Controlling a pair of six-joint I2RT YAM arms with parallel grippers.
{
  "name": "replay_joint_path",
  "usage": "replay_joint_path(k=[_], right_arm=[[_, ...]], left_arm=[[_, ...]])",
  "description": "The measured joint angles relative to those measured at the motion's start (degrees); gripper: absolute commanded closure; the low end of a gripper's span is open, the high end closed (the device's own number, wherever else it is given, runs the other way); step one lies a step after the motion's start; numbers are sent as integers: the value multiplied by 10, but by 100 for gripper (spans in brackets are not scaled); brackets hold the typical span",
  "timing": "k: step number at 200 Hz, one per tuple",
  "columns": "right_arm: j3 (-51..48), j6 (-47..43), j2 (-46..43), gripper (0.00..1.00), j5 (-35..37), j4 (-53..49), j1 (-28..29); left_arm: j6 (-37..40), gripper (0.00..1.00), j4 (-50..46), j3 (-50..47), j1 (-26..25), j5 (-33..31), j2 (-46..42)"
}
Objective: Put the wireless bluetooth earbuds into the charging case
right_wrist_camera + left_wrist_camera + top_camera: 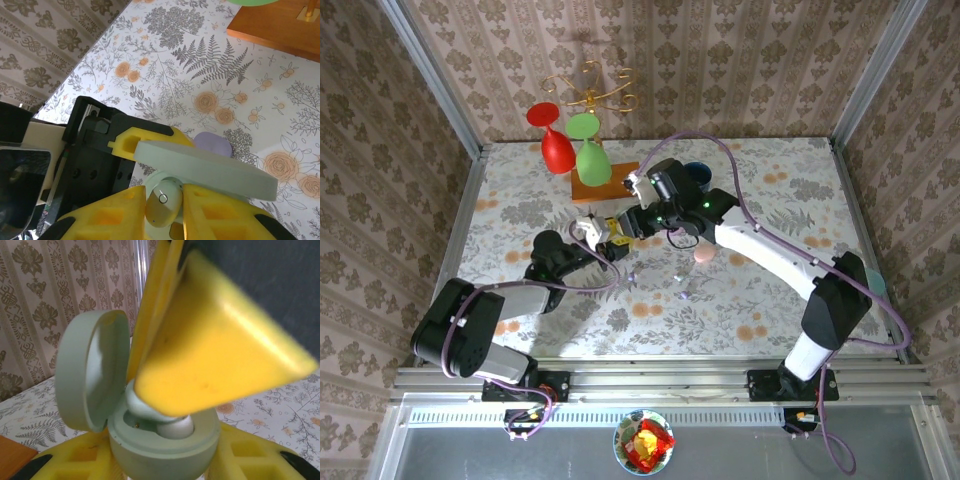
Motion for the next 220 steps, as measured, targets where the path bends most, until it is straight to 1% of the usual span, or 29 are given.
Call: replay_joint_path(k=[22, 49, 85, 105, 145, 159, 175, 189, 204, 220], right_arm=[[0, 0, 2, 72, 0, 0, 0], [1, -2, 2, 62, 0, 1, 1], [1, -2, -1, 56, 4, 1, 2], [-14, -2, -19, 51, 10, 9, 2], [-121, 12, -129, 49, 20, 59, -17], [-167, 31, -173, 49, 26, 79, -35], [-225, 67, -216, 49, 30, 101, -69], [-267, 104, -234, 50, 31, 105, -102], [-306, 148, -234, 50, 35, 106, -130], [-353, 197, -231, 51, 37, 112, -146]], left_arm=[[-1, 62, -3, 0, 2, 0, 0], [-2, 63, -2, 0, 3, 0, 0], [-2, 63, -2, 0, 3, 0, 0], [-2, 63, 0, 0, 4, 0, 0], [-5, 63, 3, -3, 27, 3, -2], [-5, 63, 2, -7, 29, 4, -8], [-4, 63, 2, -9, 29, 4, -16], [-4, 63, 2, -9, 29, 4, -23], [-5, 63, 2, -9, 29, 4, -28], [-5, 63, 2, -9, 29, 4, -31]])
